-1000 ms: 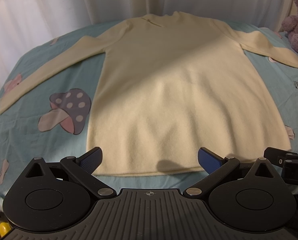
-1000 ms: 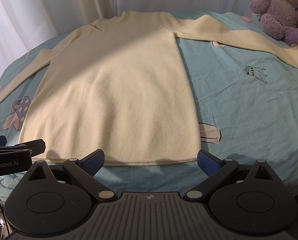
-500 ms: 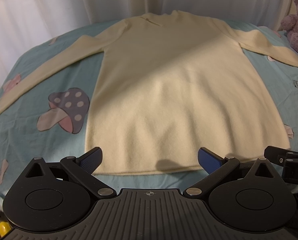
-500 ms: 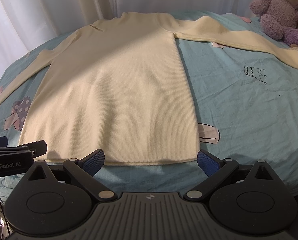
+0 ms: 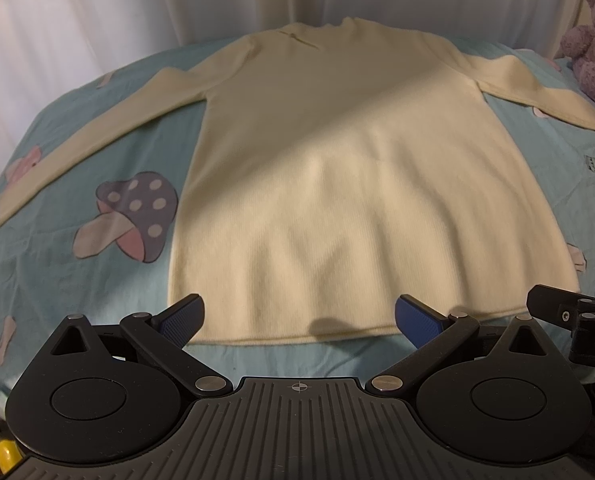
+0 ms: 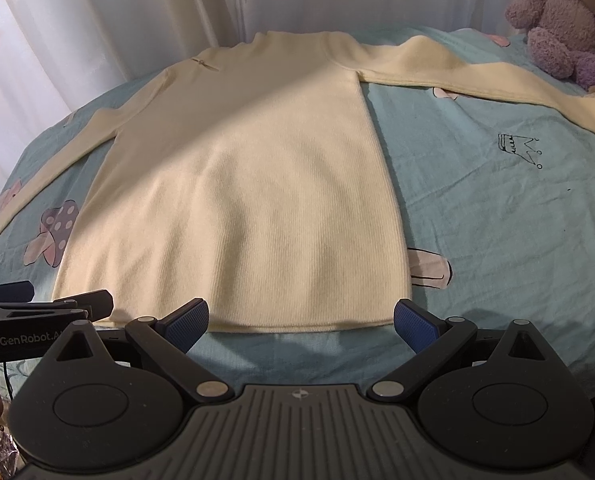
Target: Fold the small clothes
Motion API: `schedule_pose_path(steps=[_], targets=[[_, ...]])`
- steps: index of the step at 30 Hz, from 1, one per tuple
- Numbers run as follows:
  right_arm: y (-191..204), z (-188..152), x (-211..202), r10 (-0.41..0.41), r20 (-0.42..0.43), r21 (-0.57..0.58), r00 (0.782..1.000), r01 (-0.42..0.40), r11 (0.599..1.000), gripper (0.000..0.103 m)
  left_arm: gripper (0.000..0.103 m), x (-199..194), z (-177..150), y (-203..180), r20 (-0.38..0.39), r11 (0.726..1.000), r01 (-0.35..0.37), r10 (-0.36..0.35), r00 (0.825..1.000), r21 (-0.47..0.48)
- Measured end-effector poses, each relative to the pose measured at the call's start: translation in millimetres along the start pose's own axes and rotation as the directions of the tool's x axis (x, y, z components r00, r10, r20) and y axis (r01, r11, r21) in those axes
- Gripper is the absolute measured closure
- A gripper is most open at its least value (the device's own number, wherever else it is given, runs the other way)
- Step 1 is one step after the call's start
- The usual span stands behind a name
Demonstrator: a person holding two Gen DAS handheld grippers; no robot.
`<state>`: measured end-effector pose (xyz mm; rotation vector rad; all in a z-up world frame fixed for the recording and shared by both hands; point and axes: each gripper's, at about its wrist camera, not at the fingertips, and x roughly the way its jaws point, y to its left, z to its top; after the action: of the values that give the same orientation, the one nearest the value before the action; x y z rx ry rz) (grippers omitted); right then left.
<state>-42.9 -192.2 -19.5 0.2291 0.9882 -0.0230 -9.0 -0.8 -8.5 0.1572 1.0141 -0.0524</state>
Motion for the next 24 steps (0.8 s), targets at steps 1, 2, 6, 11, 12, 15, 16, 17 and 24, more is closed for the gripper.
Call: schedule_pose_path(steps=[1,2,6,11,12,15,16,17,24], targets=[[-0.1,0.0,-0.1,0.002,0.001,0.001,1.0,-0.002,1.0,0.004,0.0,0.3,-0.3,0.3,-0.002,1.0,0.0,0.0,1.0,0.0],[-0.1,-0.3,-0.5,0.006,0.003,0.002,1.0,-0.006,1.0,0.004,0.0,0.7,-0.9,0.5,-0.004,1.0,0.0,0.0,1.0,0.0],[-1.7,-0.5,-3.0,0.037,0.019,0.01,0.999,-0.037,0.999,0.004,0.0,2.5,0.2,1.8,-0.015,1.0,-0.003,0.003,1.0,-0.004],[-15.6,1.1,-10.4,0.124,0.078,0.092,0.989,-0.131,0.987,0.004,0.0,2.6,0.4,2.2,-0.017,1.0,-0.005,0.005,1.0,-0.006],[-19.5,1.7,-10.4,0.139,0.088,0.11,0.986,-0.149,0.983,0.004,0.0,2.8,1.1,1.7,-0.019,1.0,-0.005,0.005,1.0,-0.005],[-28.0,2.0,-8.7,0.157,0.103,0.149,0.982,-0.171,0.974,0.004,0.0,4.9,2.3,1.2,-0.028,1.0,-0.008,0.008,1.0,-0.003],[-31.2,1.7,-8.5,0.171,0.117,0.156,0.978,-0.188,0.97,0.004,0.0,5.9,2.7,1.1,-0.031,1.0,-0.008,0.008,0.999,-0.003],[-33.8,1.8,-8.3,0.181,0.129,0.16,0.975,-0.201,0.966,0.004,0.0,7.3,3.1,1.1,-0.035,1.0,-0.008,0.008,0.999,-0.004],[-81.6,21.7,3.3,0.275,0.196,0.293,0.941,-0.323,0.9,0.004,0.0,18.0,9.6,0.4,-0.061,1.0,-0.005,0.005,0.998,-0.009]])
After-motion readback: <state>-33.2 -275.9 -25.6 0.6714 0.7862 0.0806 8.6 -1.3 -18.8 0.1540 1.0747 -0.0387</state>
